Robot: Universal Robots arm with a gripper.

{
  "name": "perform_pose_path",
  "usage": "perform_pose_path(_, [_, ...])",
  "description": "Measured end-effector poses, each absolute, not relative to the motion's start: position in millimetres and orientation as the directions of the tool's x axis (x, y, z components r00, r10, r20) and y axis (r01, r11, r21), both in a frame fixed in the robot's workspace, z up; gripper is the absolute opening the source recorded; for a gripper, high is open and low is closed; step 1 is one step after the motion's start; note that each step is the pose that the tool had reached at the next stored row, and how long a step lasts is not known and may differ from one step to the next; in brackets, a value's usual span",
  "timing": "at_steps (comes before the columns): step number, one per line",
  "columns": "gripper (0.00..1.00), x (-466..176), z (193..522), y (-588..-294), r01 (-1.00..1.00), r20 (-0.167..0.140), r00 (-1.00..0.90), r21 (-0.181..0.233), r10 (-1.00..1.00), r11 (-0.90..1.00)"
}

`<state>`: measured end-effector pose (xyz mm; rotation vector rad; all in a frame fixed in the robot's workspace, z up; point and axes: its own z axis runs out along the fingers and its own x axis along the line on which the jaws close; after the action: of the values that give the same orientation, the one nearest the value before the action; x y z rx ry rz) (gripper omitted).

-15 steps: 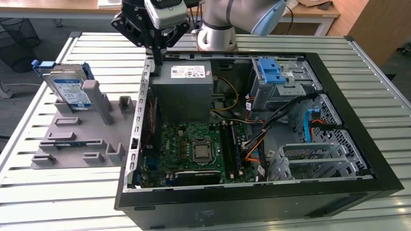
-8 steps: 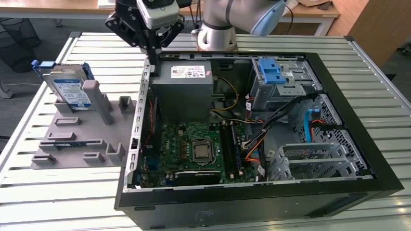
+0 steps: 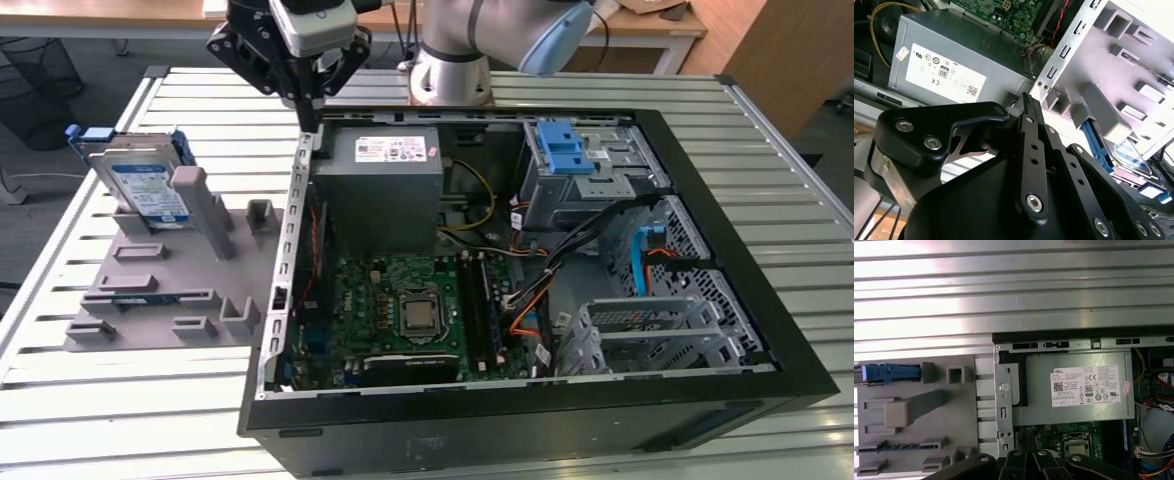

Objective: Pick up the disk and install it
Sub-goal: 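Reach for the disk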

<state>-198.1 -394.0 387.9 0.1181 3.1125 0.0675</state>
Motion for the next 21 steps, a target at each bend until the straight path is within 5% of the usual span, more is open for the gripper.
perform_pose_path(21, [0.11, -213.9, 387.1, -390.4, 0.075, -0.024, -0.997, 0.044, 0.076, 0.996])
